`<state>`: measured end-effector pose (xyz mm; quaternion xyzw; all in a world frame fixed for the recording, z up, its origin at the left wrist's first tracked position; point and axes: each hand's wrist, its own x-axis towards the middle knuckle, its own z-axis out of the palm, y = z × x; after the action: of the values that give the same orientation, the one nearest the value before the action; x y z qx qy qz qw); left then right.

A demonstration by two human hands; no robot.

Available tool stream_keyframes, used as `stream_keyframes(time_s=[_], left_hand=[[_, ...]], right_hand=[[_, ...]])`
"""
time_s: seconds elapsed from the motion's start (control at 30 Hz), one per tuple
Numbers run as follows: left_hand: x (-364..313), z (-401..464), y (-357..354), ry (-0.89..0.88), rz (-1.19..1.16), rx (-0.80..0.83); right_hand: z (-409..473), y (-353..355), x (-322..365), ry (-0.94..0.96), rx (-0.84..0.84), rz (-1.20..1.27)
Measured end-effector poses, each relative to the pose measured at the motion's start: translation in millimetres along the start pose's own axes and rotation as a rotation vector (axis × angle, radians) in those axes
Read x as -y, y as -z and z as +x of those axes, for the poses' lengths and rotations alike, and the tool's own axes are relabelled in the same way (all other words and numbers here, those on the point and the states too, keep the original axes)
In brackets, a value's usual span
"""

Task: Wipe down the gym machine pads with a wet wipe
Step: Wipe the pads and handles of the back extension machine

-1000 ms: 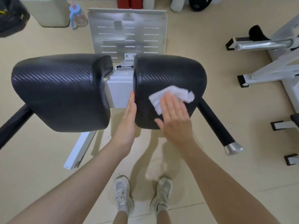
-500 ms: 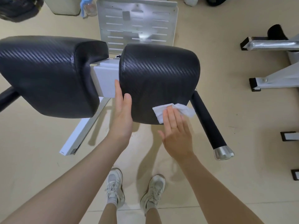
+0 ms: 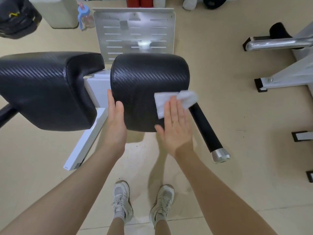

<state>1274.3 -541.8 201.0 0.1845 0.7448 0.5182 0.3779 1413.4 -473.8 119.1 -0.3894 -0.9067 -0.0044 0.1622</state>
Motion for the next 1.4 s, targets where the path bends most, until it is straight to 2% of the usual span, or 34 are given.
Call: stream_keyframes(time_s=[0.13,0.23,0.37,0.5,0.67,0.8,0.87,0.97,1.07,1.13,1.23,1.3,1.4], left_hand=[[13,3,7,-0.103,0.096,0.038],[23,10,15,-0.165,0.100,0.076],[21,20,28,-0.132,0.004,0.159],[12,21,45,-0.109,-0.092,0.227],[13,25,60,0.048,-0.089,0.201],[22,27,69,0.047,-0.098,0.277],[24,26,69,0.015,-0.079,0.323],[26,24,64,0.043,-0.043,0.347],[31,23,59,0.066,-0.029,0.350],[34,23,56,0.061,-0.051,0.347],[42,25,59,0.052,-0.094,0.333],[45,28,63,0.049,-0.079,0.327],[41,28,64,0.045,-0.053,0.340]], right_hand=[[-57,-39,6,0.037,0.116,-0.042],[-45,-42,12,0.013,0.009,-0.017],[9,-18,30,-0.057,-0.193,0.051],[48,-4,77,-0.084,-0.127,0.056],[32,-25,134,0.056,-0.096,0.195],[25,-34,122,0.107,-0.072,0.131],[16,-34,95,0.016,-0.139,0.073],[-4,-27,53,-0.257,-0.161,0.051],[-14,-28,44,-0.405,-0.157,0.170],[-12,-37,62,-0.330,-0.144,0.235],[-15,-59,109,-0.097,-0.076,0.243],[-18,-71,134,-0.078,-0.068,0.213],[-21,-74,122,-0.082,-0.066,0.142]])
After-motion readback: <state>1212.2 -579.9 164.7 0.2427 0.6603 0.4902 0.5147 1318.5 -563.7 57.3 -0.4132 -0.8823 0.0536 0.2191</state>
